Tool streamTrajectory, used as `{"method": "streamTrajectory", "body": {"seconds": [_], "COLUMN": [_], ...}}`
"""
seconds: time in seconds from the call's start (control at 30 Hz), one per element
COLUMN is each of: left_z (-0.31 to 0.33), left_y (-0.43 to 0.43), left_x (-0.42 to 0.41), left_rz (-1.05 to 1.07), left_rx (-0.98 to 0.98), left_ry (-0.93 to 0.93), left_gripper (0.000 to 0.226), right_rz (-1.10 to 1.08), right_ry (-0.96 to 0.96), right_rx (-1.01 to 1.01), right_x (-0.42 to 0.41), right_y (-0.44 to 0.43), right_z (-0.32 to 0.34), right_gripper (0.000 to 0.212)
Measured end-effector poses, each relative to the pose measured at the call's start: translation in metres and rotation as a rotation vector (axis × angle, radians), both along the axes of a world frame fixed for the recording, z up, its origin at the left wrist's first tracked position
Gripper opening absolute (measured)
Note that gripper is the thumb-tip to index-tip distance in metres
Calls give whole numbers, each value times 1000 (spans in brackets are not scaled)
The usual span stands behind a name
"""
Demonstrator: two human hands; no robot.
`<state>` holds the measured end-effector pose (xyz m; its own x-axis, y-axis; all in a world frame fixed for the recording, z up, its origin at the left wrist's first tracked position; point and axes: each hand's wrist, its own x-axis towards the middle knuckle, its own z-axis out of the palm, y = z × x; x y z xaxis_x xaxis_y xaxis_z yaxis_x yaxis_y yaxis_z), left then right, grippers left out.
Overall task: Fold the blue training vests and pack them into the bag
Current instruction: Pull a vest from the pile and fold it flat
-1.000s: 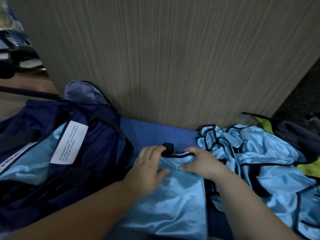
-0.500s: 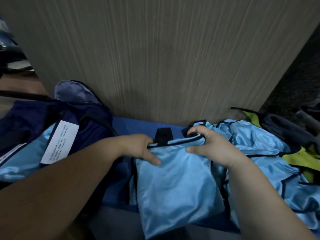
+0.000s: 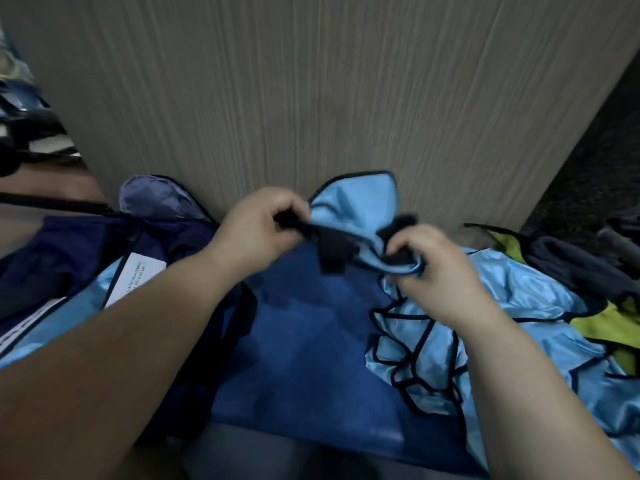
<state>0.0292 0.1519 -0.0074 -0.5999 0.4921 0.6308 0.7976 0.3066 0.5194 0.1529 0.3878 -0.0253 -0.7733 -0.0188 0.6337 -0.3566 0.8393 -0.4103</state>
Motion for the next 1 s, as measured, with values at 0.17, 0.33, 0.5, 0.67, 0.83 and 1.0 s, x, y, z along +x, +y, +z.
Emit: {"method": "streamTrajectory", "body": {"seconds": [0.17, 0.33, 0.5, 0.67, 0.83, 1.0], "left_z": [-87, -108, -95, -89, -73, -65], "left_y": [-32, -44, -46, -41, -26, -10], "left_x": [19, 40, 52, 55, 47, 36], "left_rz": [-44, -79, -158, -105, -129, -88], "left_rx": [-784, -832, -922, -932, -1055, -948], "left_ry": [-240, -280, -263, -397, -521, -488], "left_gripper": [28, 27, 41, 58, 39, 24], "right_rz": [87, 104, 186, 248, 261, -22], "right_ry": [-868, -978, -1069, -1146, -1210, -1000], "right_rx": [104, 168, 76, -40, 19, -103], "right_x": [7, 16, 30, 43, 57, 48], "right_y": [-7, -14, -18, -14, -16, -16], "right_z": [-48, -43, -34, -11, 15, 3], "right_gripper": [47, 37, 29, 14, 9, 27]}}
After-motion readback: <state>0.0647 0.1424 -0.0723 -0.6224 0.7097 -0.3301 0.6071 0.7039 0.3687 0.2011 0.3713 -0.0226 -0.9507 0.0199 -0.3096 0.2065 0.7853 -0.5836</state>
